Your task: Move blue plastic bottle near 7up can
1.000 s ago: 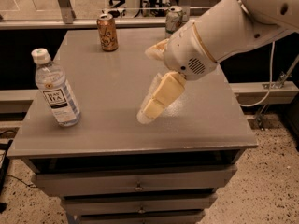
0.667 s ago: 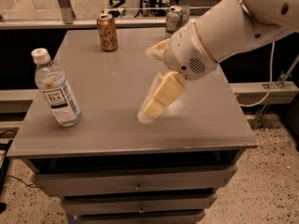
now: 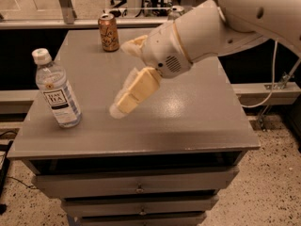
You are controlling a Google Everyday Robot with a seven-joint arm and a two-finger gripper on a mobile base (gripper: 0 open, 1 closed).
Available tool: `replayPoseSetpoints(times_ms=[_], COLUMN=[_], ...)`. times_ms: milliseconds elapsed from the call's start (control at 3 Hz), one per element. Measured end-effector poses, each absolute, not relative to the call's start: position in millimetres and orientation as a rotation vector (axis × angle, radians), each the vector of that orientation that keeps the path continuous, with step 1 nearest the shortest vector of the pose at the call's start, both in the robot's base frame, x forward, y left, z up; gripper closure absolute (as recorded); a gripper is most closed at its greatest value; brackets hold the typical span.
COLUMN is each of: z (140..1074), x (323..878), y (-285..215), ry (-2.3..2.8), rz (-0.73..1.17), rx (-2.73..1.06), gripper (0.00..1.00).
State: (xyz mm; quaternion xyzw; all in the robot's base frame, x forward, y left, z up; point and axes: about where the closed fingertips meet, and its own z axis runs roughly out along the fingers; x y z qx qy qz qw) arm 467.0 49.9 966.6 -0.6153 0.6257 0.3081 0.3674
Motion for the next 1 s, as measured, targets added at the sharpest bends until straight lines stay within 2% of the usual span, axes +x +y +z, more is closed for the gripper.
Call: replayPoseSetpoints(times_ms=[667, 1000], z=[984, 986], x=[470, 465], y=[146, 176], ry=[1.393, 1.328], rz=[0.972, 1.036], rx=[-1.545, -1.532], gripper=[0.00, 0.00])
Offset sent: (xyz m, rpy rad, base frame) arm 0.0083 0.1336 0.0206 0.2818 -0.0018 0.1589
